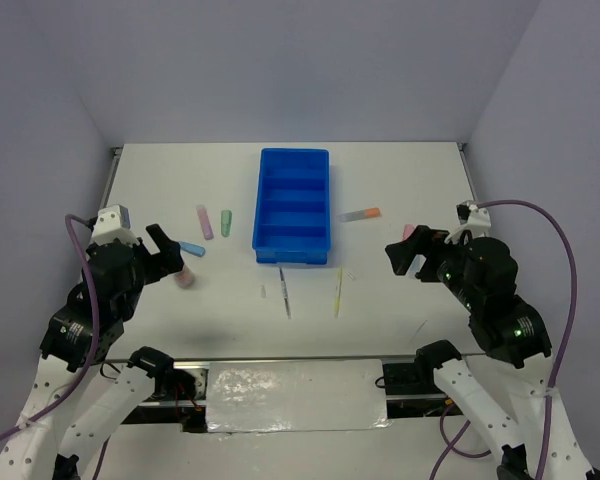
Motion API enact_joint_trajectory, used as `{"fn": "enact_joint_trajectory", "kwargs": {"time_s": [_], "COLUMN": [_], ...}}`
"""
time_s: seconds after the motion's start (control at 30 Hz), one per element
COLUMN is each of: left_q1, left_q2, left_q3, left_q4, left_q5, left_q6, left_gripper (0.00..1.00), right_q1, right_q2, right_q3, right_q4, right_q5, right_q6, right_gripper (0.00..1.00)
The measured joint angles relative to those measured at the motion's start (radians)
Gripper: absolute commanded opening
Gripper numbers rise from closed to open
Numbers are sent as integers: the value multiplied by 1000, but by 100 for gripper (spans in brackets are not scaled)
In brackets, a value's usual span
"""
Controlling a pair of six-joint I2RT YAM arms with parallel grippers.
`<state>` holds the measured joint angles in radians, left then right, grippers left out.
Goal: Sort the stationery into containers
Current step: Pick up the pen from the center of the board.
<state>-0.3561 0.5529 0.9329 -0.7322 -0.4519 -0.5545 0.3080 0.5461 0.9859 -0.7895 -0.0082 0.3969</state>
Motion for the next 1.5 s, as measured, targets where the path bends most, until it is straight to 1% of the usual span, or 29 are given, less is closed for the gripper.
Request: {"fn": "enact_joint_trajectory", "kwargs": {"time_s": [0.13,0.23,0.37,0.47,0.63,0.73,0.77,0.83,0.97,1.0,1.03,1.1,1.13,1.27,1.33,1.4,1.43,1.47,1.5], "left_q1": [0,0,0,0,0,0,0,0,0,0,0,0,0,0,0,0,0,0,0], "left_q2": [0,2,8,17,28,27,27,27,29,29,30,33,34,32,32,32,32,32,32], "left_q3": [0,0,0,0,0,-2,-3,-4,-6,-6,-6,-6,-6,-6,-6,-6,-6,-6,-6], "left_q4": [0,0,0,0,0,0,1,1,1,1,1,1,1,1,2,2,2,2,2], "left_q5": [0,0,0,0,1,2,4,8,16,18,20,24,25,32,33,36,37,38,38], "left_q6": [-1,-2,-2,-2,-1,-1,0,1,2,2,2,2,2,2,2,3,3,3,3], "left_gripper": [99,99,99,99,99,99,99,99,99,99,99,99,99,99,99,99,99,99,99], "right_q1": [0,0,19,88,237,290,297,308,347,361,375,399,409,432,439,450,456,465,472], "right_q2": [19,41,122,240,468,548,571,620,736,763,791,840,863,925,949,970,979,994,1008], "right_q3": [-29,-63,-93,-94,-107,-141,-152,-174,-175,-172,-170,-160,-154,-142,-140,-140,-139,-136,-133], "right_q4": [14,51,115,137,162,173,179,209,242,248,253,255,256,264,269,274,276,277,280], "right_q5": [-29,-86,-146,-98,51,114,124,136,168,174,183,201,210,239,248,258,259,262,263], "right_q6": [11,34,74,95,142,171,179,195,219,224,228,238,243,260,266,271,273,277,280], "right_gripper": [100,100,100,100,99,87,77,66,65,64,61,60,53,50,47,46,43,43,39]}}
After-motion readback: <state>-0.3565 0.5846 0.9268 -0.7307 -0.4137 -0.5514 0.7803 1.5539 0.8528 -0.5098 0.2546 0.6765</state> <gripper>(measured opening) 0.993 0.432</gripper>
